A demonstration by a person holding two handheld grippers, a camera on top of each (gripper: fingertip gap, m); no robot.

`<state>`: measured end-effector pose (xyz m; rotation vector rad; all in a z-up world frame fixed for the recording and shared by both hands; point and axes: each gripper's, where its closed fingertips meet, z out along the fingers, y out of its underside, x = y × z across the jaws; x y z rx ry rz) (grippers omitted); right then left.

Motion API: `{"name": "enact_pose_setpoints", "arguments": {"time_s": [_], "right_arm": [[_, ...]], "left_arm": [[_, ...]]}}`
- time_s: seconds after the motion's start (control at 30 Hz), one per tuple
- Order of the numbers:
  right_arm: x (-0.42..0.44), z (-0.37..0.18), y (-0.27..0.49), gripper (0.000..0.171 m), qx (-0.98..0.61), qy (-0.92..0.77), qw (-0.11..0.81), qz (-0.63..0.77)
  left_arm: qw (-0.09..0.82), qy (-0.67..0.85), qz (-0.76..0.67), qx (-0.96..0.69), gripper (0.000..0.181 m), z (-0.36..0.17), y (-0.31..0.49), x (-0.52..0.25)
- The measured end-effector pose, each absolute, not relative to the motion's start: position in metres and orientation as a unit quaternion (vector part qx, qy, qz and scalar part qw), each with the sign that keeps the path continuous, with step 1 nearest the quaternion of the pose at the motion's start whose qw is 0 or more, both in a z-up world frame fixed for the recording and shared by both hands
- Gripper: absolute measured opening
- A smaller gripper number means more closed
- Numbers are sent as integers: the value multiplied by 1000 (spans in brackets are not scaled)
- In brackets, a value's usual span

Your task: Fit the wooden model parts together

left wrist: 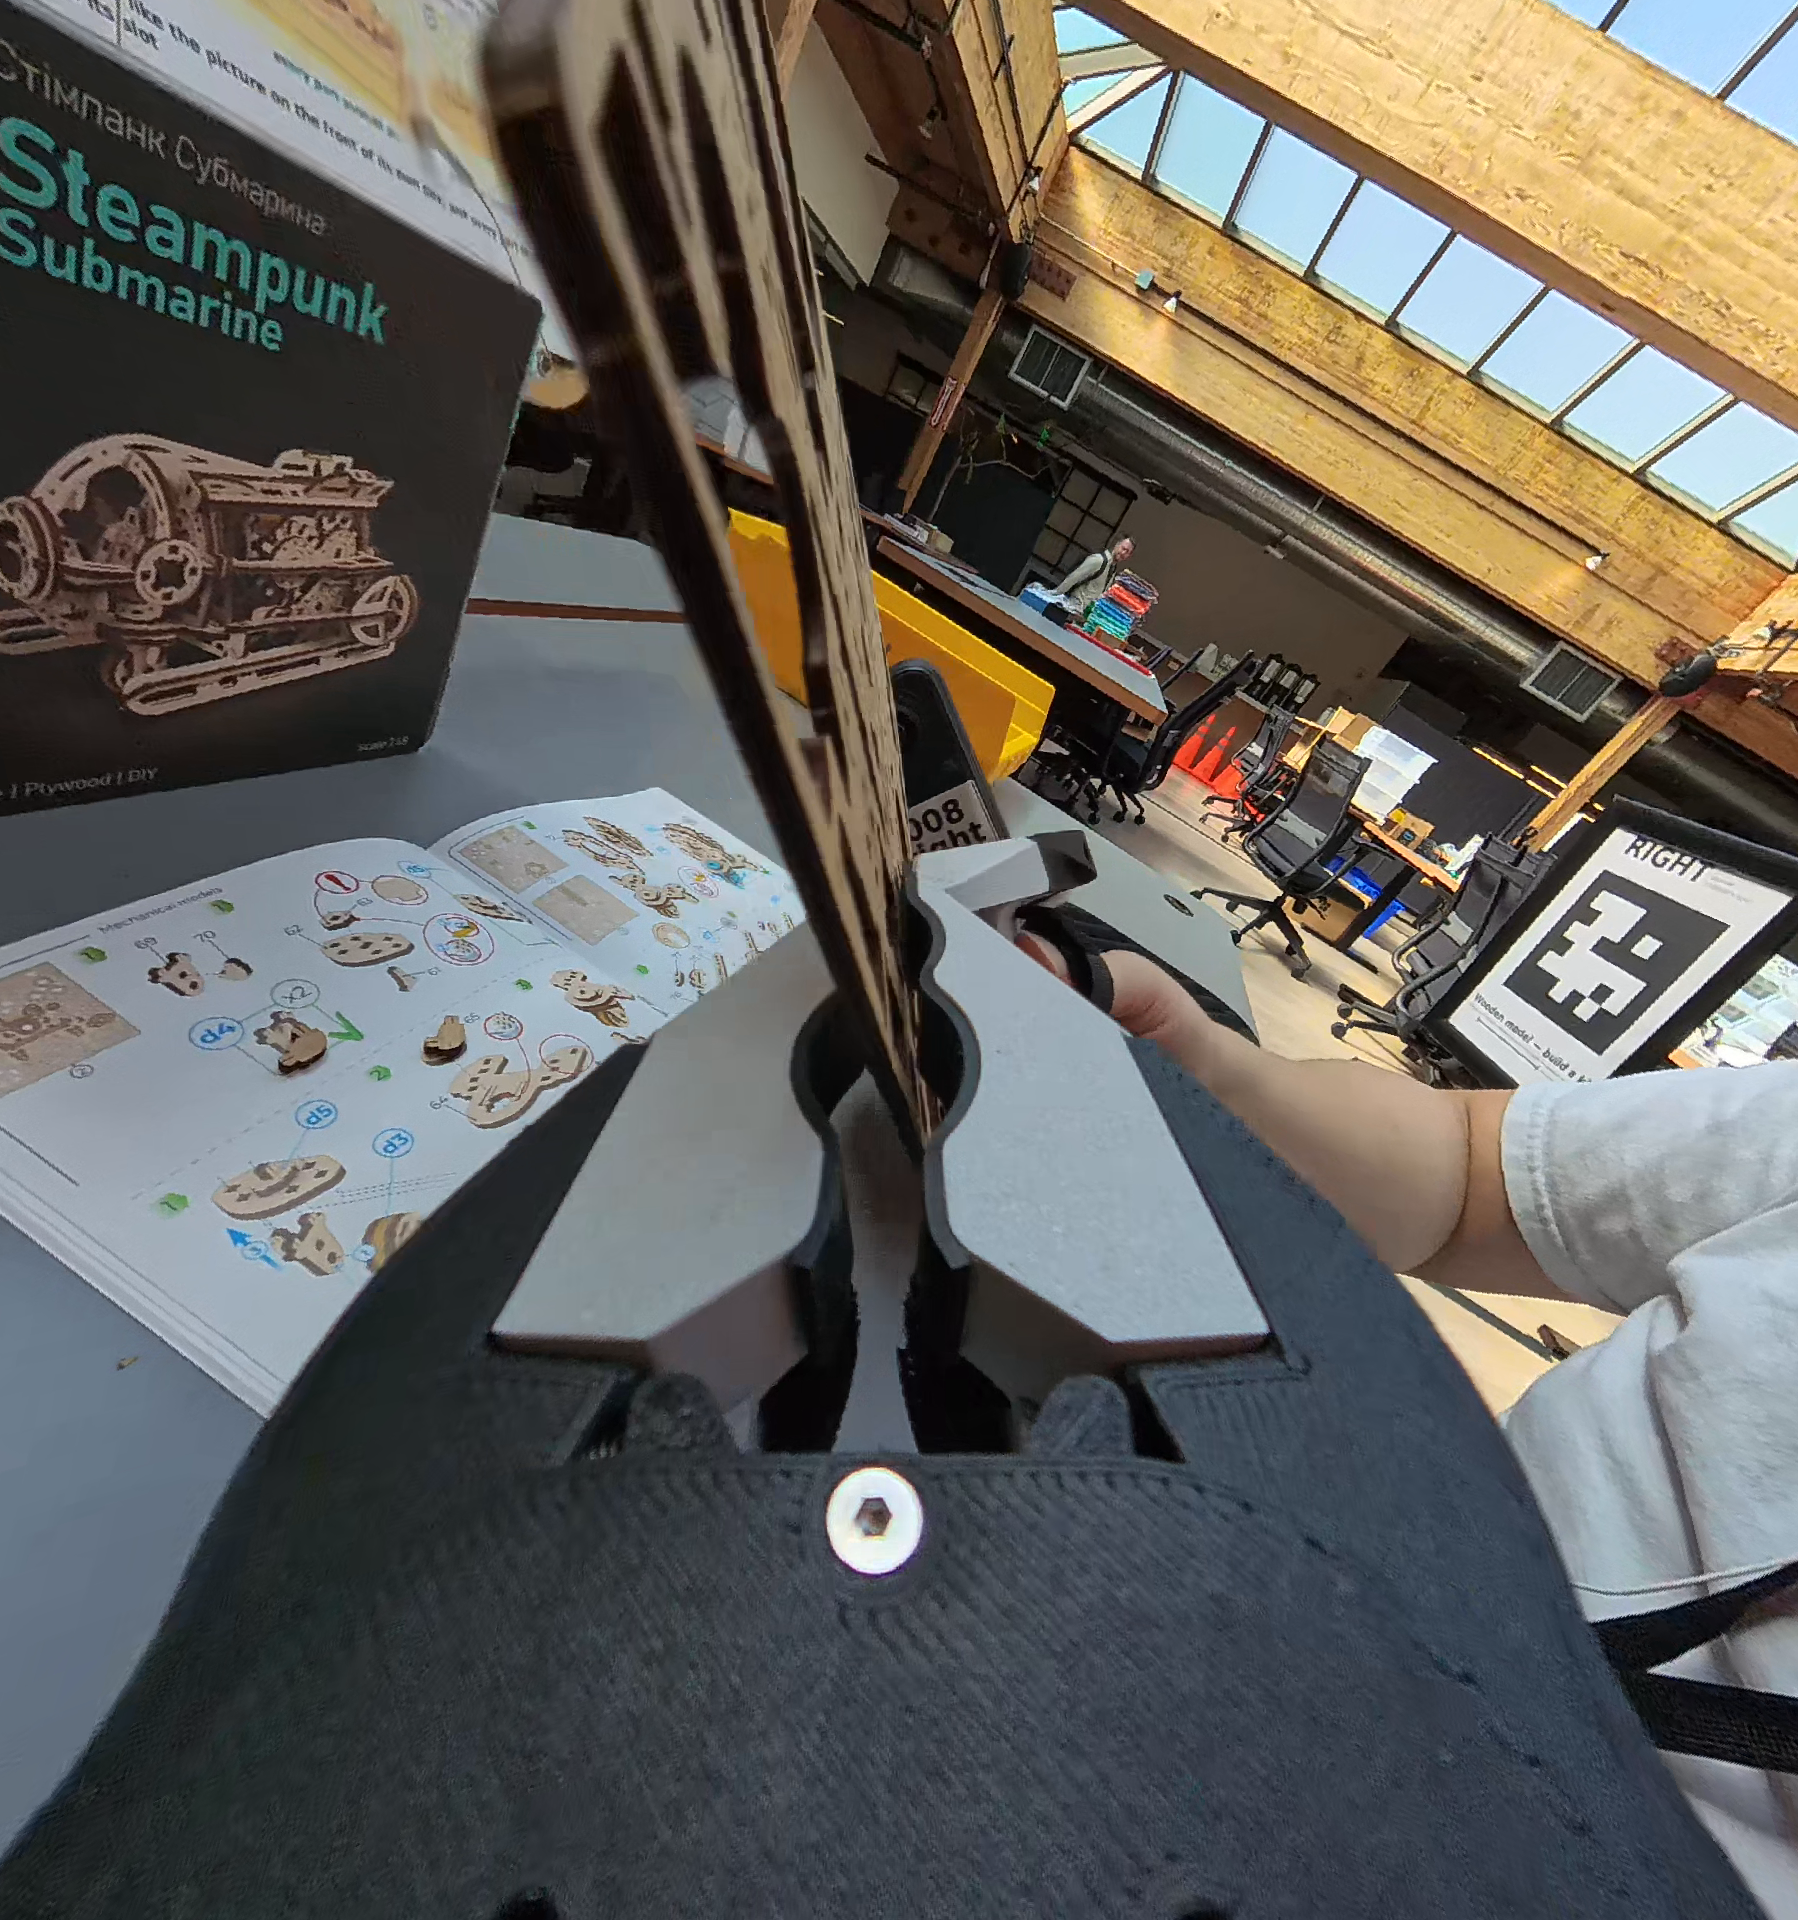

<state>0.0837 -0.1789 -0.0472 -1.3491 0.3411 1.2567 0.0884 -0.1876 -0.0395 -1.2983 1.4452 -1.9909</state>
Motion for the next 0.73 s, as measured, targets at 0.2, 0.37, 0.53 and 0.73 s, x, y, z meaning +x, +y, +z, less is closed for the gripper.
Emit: {"name": "enact_pose_setpoints", "arguments": {"time_s": [0.2,0.37,0.53,0.73], "right_arm": [[79,-36,-186,24,-635,50,625,451],[104,-14,-204,21,-588,51,679,437],[124,-18,-204,14,-539,119,687,472],[87,-22,-190,21,-570,77,664,478]], "left_arm": [[94,412,-777,-465,0,-27,-167,86],[43,355,-824,-439,1,-13,-158,80],[-5,313,-862,-398,1,4,-161,71],[-66,297,-866,-396,1,0,-173,71]]}}
